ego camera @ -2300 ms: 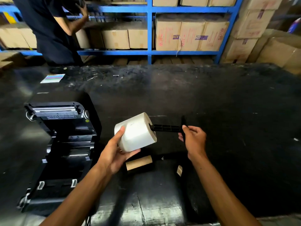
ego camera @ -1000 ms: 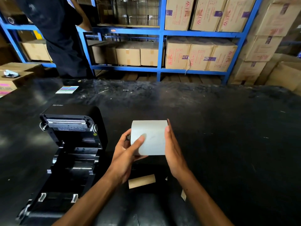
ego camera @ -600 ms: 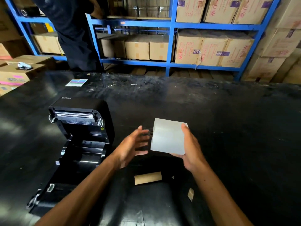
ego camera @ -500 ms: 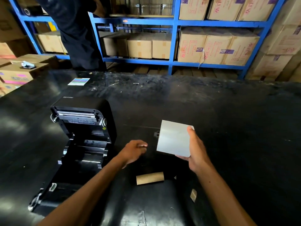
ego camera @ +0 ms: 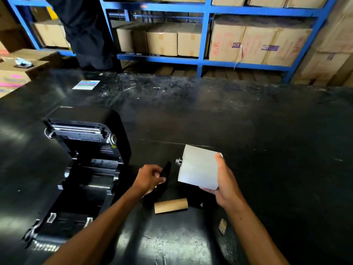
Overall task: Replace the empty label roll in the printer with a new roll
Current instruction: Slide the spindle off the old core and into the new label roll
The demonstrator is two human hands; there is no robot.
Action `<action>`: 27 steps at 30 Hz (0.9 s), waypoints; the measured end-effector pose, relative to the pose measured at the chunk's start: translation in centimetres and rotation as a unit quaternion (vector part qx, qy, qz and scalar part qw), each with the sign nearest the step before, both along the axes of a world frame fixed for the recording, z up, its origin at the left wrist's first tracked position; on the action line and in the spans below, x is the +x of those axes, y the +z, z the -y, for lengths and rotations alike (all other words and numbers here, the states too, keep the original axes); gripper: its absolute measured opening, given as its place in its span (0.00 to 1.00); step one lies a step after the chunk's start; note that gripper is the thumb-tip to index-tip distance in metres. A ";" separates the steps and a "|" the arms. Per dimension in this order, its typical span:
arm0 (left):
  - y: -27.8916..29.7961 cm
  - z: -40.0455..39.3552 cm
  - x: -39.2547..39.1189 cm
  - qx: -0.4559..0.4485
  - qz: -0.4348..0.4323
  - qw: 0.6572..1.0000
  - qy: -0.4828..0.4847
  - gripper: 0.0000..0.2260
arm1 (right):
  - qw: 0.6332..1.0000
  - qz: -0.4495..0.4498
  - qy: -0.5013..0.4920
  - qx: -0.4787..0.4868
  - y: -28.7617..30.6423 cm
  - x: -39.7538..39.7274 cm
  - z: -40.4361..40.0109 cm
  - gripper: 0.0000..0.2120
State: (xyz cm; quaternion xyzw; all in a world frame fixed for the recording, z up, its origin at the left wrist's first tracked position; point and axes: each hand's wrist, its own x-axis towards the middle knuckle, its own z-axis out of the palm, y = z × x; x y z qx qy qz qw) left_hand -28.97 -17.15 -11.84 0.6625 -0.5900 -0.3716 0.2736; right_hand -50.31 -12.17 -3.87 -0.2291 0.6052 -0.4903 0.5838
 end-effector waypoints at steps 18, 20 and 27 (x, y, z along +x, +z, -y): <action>8.0 -7.3 2.6 -0.125 -0.040 0.990 -0.057 0.14 | 0.989 -0.066 0.049 -0.119 1.0 5.8 -3.6 0.12; 8.6 -8.1 3.6 -0.128 -0.033 0.989 -0.066 0.13 | 0.986 -0.076 0.066 -0.132 1.0 6.8 -4.1 0.16; 9.1 -10.4 6.9 -0.141 -0.124 0.982 -0.011 0.16 | 0.995 -0.013 0.034 -0.094 1.8 10.7 -5.0 0.14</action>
